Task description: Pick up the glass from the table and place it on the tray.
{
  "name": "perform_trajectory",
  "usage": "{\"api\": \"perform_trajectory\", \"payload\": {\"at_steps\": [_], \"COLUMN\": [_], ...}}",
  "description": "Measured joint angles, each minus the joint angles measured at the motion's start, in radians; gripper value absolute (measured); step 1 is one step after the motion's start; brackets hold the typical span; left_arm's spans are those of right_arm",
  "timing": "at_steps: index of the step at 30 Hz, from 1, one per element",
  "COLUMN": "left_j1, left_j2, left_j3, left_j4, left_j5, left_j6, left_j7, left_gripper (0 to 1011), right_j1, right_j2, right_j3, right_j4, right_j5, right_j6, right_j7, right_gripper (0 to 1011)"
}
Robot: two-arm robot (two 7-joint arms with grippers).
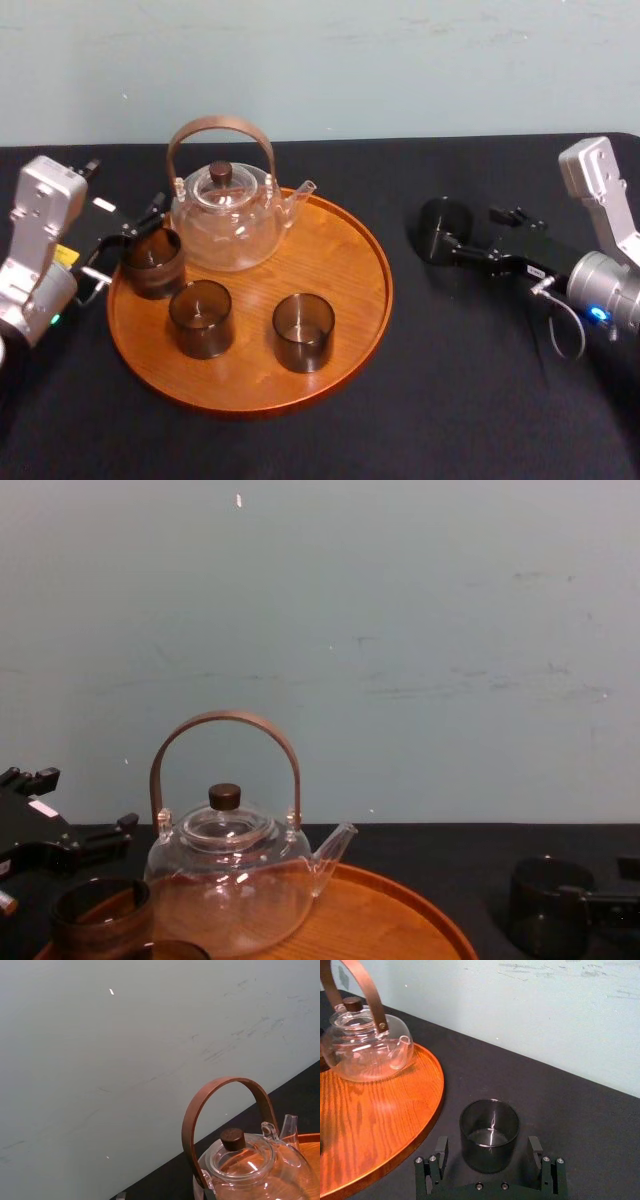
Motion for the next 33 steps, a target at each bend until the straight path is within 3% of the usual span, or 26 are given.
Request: {"api": "perform_trajectory", "payload": {"at_steps": [13, 33], "left_j1": [0.000, 0.000], "left_j2": [0.000, 0.000], "left_j3": [0.000, 0.000], "left_j4": [0.000, 0.000], "left_j5": [0.000, 0.000], "left_j6": [0.000, 0.000], "left_j7": [0.000, 0.000], "left_gripper": [1001, 1001], "right_j1": [0.071, 0.155], "right_j2": [-0.062, -0.121], "right_j3": [-0.008, -0.043], "right_j4": [0.101, 0.208], "right_j5": [-0.039, -0.103], "right_j6": [0.011, 0.012], "right_j7": [0.018, 0.044], "right_gripper": [1002, 1002]}}
